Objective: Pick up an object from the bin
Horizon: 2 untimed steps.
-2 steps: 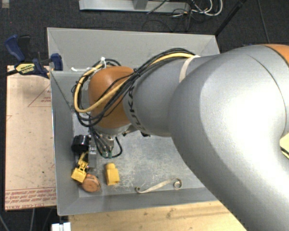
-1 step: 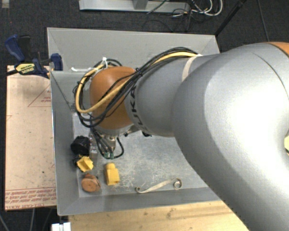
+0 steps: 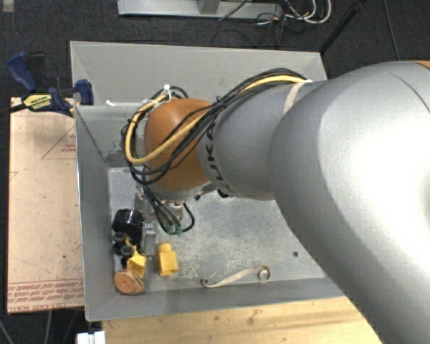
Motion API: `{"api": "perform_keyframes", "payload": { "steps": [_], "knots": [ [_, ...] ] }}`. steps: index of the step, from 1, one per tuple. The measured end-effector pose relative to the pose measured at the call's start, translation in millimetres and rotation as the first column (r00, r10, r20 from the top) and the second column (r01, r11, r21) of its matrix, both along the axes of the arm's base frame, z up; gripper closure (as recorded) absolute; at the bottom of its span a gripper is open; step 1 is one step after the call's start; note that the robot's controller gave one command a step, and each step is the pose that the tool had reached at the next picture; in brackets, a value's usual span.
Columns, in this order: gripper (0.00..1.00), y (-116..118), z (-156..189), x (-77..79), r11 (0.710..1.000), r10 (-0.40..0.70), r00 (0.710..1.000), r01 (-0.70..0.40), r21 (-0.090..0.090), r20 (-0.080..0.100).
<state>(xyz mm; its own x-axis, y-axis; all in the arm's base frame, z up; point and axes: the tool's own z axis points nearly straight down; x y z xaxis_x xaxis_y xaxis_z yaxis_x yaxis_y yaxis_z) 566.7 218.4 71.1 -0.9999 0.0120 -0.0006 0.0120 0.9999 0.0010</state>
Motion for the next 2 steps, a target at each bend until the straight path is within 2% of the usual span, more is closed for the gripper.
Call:
{"api": "perform_keyframes", "payload": {
  "steps": [1,2],
  "knots": [
    [0.0,0.0,0.0,0.0,1.0,0.0,1.0,0.0,0.0,0.0],
    [0.0,3.2,1.9,-29.5,0.997,0.077,0.997,-0.077,-0.003,0.013]
  ]
}}
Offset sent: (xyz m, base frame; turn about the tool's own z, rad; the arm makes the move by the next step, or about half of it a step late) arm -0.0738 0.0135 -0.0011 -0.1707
